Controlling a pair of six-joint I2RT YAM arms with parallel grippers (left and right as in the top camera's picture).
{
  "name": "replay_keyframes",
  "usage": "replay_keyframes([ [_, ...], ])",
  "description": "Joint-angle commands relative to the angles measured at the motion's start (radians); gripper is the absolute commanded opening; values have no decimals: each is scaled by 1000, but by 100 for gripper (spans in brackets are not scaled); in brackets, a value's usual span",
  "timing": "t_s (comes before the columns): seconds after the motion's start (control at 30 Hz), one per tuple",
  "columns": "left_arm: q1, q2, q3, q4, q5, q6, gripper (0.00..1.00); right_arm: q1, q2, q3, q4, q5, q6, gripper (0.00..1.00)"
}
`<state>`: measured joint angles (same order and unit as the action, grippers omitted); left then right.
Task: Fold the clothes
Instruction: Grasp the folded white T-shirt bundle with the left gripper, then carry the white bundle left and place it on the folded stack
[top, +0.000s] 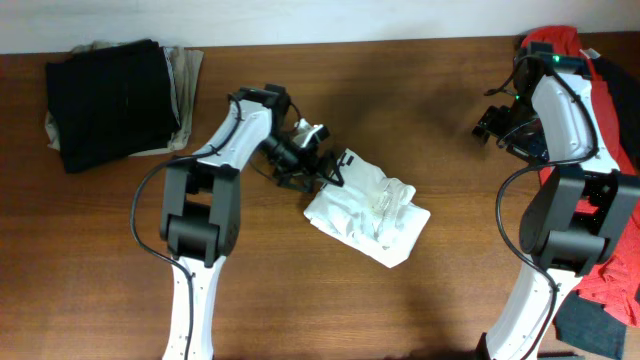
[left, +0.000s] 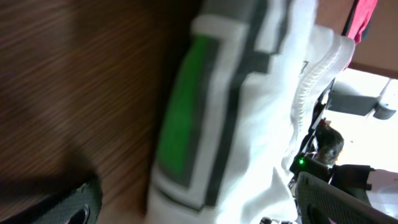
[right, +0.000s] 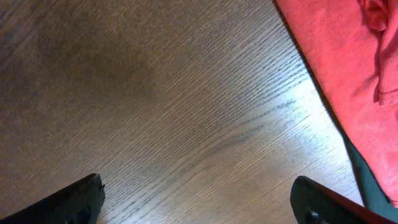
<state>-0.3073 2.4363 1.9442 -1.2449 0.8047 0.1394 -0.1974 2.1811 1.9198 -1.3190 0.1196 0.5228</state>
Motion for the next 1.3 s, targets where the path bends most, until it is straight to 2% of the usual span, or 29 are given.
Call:
replay_keyframes([
  [0.0, -53, -7, -33, 59, -17, 23, 99, 0, -13, -4, 0, 20, 10, 99],
  [0.07, -77, -7, -33, 105, -41, 23, 98, 0, -13, -4, 0, 20, 10, 99],
  [0.1, -84, -7, -33, 113, -60, 23, 93, 0, -13, -4, 0, 20, 10, 99],
  [0.13, -90, -7, -33, 116, -73, 23, 83, 0, -13, -4, 0, 20, 10, 99],
  [0.27, -97, -7, -33, 119, -80, 23, 59, 0, -13, -4, 0, 20, 10, 99],
  [0.37, -97, -7, -33, 119, -79, 23, 60, 0, -13, -4, 0, 20, 10, 99],
  [0.4, -97, -7, -33, 119, -80, 23, 50, 0, -13, -4, 0, 20, 10, 99],
  [0.43, -97, -7, -33, 120, -79, 23, 21, 0, -13, -4, 0, 20, 10, 99],
  [0.47, -97, -7, -33, 120, -80, 24, 4, 0, -13, -4, 0, 20, 10, 99],
  [0.5, -97, -7, -33, 120, -80, 24, 1, 0, -13, -4, 0, 20, 10, 99],
  [0.77, -65, -7, -32, 159, -80, 22, 1, 0, -13, -4, 0, 20, 10, 99],
  [0.87, 18, -7, -32, 179, -148, -45, 1, 0, -13, -4, 0, 20, 10, 99],
  [1.03, 181, -7, -25, 182, -230, -48, 1, 0, -13, -4, 0, 20, 10, 99],
  [1.2, 270, -8, 96, 125, -295, -48, 0, 0, -13, -4, 0, 20, 10, 99],
  [1.27, 285, -8, 207, 77, -372, -48, 0, 0, -13, -4, 0, 20, 10, 99],
])
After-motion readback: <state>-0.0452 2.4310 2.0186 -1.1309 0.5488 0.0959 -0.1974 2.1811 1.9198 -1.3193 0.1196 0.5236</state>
